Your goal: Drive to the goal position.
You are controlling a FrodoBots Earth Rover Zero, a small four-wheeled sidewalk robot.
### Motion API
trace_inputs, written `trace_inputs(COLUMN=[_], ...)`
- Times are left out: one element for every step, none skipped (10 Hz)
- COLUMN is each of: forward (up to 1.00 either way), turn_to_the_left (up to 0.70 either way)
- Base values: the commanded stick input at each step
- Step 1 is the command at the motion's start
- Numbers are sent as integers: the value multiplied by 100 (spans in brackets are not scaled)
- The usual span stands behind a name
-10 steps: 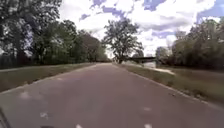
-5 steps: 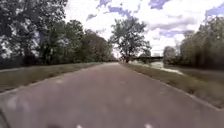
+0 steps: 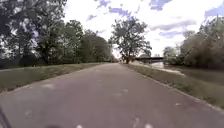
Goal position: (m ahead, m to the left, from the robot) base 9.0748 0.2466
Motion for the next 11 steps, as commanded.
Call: trace_inputs(forward=[100,100,100,100,100,100,100,100,100,100,100], turn_to_the_left=[0,0,0,0,0,0,0,0,0,0,0])
